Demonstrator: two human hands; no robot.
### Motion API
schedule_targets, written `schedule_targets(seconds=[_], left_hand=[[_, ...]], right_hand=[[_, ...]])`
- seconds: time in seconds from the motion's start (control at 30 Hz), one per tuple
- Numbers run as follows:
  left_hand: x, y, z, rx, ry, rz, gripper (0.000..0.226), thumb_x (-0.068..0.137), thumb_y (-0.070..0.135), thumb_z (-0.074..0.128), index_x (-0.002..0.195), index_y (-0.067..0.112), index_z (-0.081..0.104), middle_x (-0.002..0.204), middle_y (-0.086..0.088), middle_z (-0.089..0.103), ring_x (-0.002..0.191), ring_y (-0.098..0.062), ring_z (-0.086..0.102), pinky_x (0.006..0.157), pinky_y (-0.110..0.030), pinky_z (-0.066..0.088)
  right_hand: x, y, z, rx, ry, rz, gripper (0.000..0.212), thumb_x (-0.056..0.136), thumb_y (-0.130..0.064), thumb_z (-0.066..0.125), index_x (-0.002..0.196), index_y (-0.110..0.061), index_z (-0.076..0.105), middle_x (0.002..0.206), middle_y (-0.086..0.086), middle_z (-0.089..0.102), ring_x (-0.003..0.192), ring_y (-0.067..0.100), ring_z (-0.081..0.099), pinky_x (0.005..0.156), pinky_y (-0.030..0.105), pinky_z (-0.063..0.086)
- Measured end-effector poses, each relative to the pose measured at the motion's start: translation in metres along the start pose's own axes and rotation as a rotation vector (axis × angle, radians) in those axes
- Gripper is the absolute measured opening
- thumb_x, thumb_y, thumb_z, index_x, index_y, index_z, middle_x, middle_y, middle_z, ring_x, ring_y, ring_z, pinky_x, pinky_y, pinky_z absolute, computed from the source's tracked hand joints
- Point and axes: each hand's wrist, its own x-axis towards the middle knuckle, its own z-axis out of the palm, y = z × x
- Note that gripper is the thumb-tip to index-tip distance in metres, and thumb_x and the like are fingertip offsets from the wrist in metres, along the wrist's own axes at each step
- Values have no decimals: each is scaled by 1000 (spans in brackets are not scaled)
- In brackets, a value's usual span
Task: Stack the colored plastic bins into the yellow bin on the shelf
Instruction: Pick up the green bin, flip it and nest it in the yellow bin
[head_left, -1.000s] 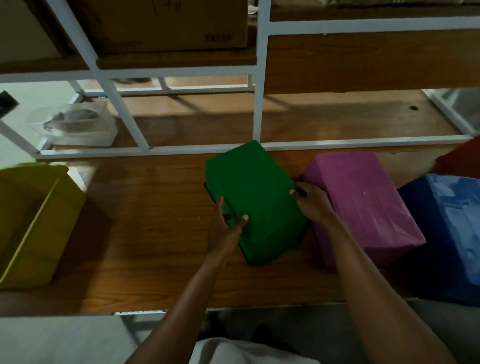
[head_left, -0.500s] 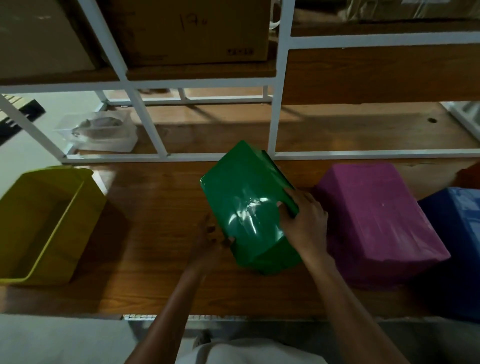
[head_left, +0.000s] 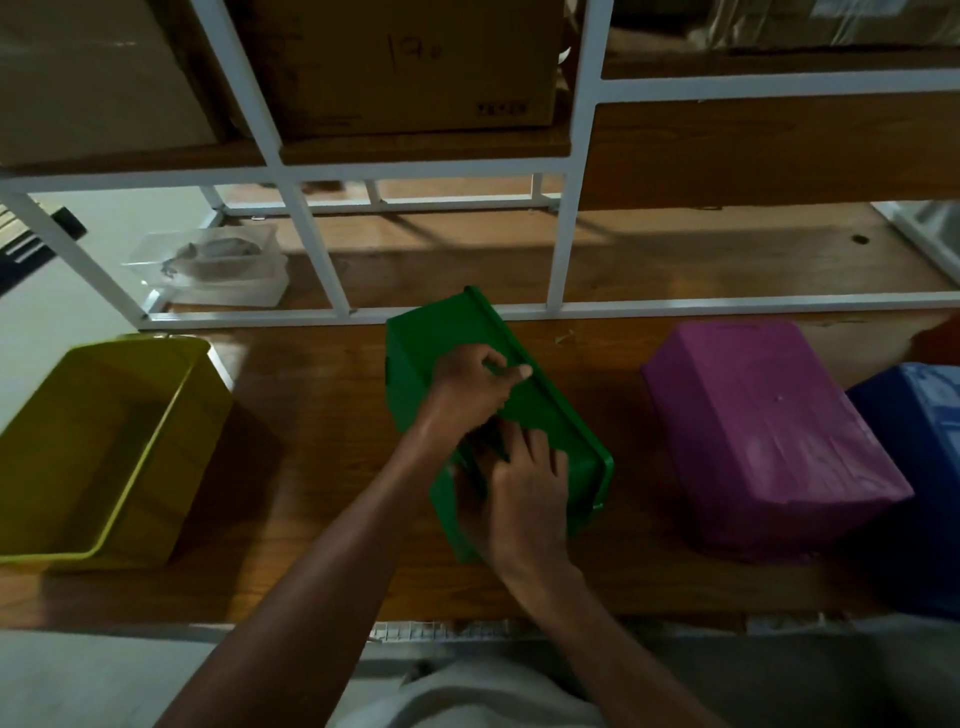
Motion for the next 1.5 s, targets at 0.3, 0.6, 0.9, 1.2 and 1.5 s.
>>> schedule_targets(seconds=[0.3, 0.6, 0.9, 1.2, 1.5], left_hand=[[25, -1, 1, 230, 42, -80, 46, 89, 49, 77, 75, 13, 52, 70, -6, 63, 63, -23, 61, 64, -36, 58], [7, -41, -26, 50, 115, -190, 24, 94, 28, 77, 90, 7, 65, 77, -8, 73, 58, -16, 69, 52, -25, 59], [-36, -109, -62, -127, 288, -174, 33, 93, 40, 75, 98, 8, 65, 81, -6, 74, 58, -14, 69, 52, -24, 53], [-74, -166, -87, -450, 398, -198, 27, 89, 32, 81, 83, 10, 67, 75, -8, 68, 63, -15, 63, 63, -35, 51], [-96, -193, -90, -670, 413, -267, 11, 96, 11, 73, 106, 14, 75, 106, -14, 79, 97, -30, 78, 80, -39, 64]], right_hand=[[-17, -18, 2, 74, -139, -201, 42, 86, -42, 53, 109, -19, 79, 123, 5, 72, 116, 32, 60, 99, 49, 47], [18, 41, -36, 591, 96, 192, 16, 101, -27, 65, 105, -19, 79, 93, -11, 73, 78, -4, 62, 68, 7, 46], [62, 80, 32, 660, -632, 535, 52, 109, -47, 46, 154, -21, 49, 153, 2, 52, 138, 29, 51, 106, 42, 44], [59, 44, 50, 894, -676, 623, 39, 112, -40, 42, 111, -20, 75, 115, 6, 76, 99, 21, 71, 87, 38, 54], [54, 27, 46, 996, -560, 594, 26, 107, -25, 49, 107, -5, 65, 110, 21, 73, 94, 29, 69, 79, 36, 50]])
